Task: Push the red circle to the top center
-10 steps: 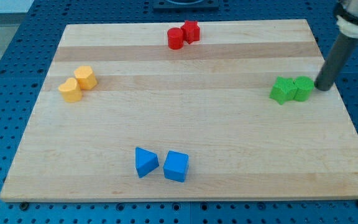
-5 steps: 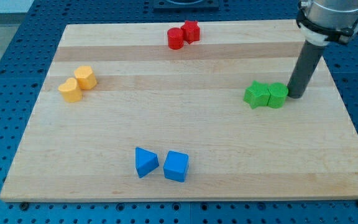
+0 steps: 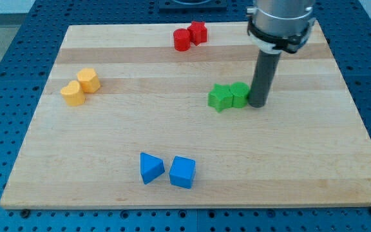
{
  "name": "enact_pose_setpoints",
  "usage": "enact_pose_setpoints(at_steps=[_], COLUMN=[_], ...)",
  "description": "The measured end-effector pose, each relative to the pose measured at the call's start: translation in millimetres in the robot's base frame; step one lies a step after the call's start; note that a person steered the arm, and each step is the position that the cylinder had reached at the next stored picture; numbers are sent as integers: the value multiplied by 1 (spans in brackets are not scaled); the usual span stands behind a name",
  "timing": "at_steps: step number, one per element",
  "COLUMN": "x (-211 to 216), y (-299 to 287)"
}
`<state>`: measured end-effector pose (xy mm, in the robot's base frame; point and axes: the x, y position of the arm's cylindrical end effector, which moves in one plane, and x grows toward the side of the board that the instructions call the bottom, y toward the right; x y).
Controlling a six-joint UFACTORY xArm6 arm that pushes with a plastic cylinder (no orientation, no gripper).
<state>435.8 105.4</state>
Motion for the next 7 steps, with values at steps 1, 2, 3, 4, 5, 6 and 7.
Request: enact_pose_setpoints(at_steps=[1, 2, 3, 4, 5, 6, 7], x=[-2, -5, -14, -40, -62, -68, -68], y=[-26, -34, 4, 14, -2, -8, -15])
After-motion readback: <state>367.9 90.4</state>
